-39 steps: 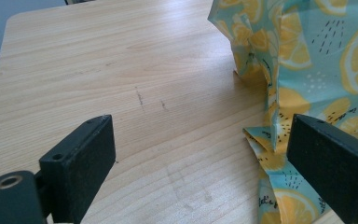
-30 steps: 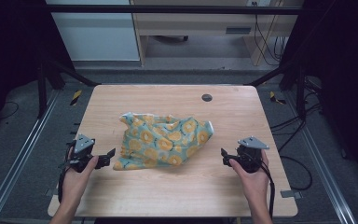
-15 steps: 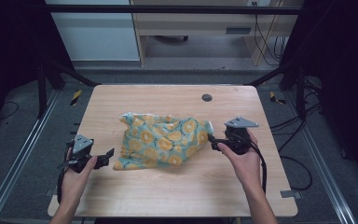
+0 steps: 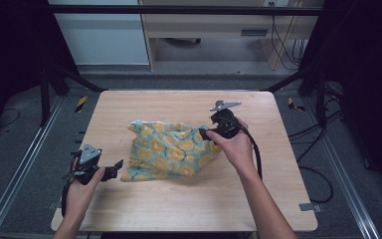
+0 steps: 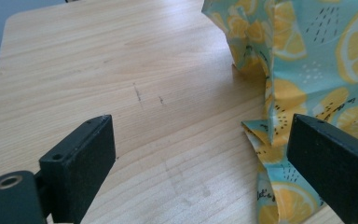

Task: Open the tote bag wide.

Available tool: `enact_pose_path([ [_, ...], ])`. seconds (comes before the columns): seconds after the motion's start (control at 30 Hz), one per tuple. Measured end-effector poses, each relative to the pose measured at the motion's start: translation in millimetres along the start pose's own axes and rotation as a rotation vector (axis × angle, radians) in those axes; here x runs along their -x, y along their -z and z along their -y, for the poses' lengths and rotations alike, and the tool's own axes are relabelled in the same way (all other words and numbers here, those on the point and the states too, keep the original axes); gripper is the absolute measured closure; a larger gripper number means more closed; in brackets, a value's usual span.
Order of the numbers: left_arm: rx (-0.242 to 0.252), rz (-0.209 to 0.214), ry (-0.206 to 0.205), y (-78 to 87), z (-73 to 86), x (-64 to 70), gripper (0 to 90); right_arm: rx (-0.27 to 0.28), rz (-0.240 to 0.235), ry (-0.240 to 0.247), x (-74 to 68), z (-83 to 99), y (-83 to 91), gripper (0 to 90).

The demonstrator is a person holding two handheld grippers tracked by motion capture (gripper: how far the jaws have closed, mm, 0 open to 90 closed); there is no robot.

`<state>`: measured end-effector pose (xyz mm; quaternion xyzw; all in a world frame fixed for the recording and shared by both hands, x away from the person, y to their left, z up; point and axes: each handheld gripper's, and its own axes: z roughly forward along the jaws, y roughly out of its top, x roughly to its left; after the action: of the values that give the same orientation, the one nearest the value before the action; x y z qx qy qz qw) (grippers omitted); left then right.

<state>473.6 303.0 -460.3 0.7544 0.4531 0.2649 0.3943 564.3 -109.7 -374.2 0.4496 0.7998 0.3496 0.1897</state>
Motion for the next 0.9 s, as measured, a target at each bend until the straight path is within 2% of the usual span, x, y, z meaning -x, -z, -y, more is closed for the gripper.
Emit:
enact_pose_path([
  [0.07, -0.006, 0.004, 0.002, -0.6, 0.3, -0.6, 7.6, -0.014, 0.000, 0.000, 0.1, -3.0, -4.1, 22.9],
  [0.17, -0.028, 0.018, 0.009, -2.2, 1.3, -1.4, 7.5, -0.048, -0.033, -0.031, -1.0, -9.9, -14.5, 26.8],
  [0.27, -0.031, 0.025, -0.002, -1.7, 0.5, -0.4, 7.5, -0.082, -0.066, -0.018, -4.6, -10.0, -20.0, 44.9],
  [0.3, -0.030, 0.028, -0.003, -1.9, 0.5, 0.2, 7.5, -0.096, -0.069, -0.009, -6.5, -9.6, -20.6, 53.4],
  [0.37, -0.029, 0.030, -0.003, -2.1, 0.5, 1.2, 7.6, -0.099, -0.080, 0.016, -9.7, -9.2, -19.6, 66.7],
  [0.4, -0.029, 0.030, -0.003, -2.1, 0.5, 1.2, 7.6, -0.099, -0.080, 0.016, -9.7, -9.2, -19.6, 66.7],
  [0.43, -0.030, 0.034, -0.004, -1.9, 0.3, 1.9, 7.6, -0.090, -0.093, 0.027, -11.5, -9.3, -17.2, 77.8],
  [0.53, -0.028, 0.040, -0.009, -1.8, -0.5, 4.0, 7.6, -0.069, -0.106, 0.040, -13.6, -10.0, -11.1, 87.3],
  [0.6, -0.036, 0.038, -0.021, -0.9, -1.1, 4.6, 7.6, -0.049, -0.110, 0.042, -15.0, -10.6, -8.0, 88.3],
  [0.63, -0.035, 0.038, -0.036, 0.2, -2.2, 7.0, 7.6, -0.007, -0.125, 0.048, -18.3, -11.9, 0.3, 88.9],
  [0.9, -0.029, 0.057, -0.051, 6.0, -12.5, 11.6, 7.9, 0.136, -0.186, 0.084, -41.7, -12.1, 45.7, 89.3],
])
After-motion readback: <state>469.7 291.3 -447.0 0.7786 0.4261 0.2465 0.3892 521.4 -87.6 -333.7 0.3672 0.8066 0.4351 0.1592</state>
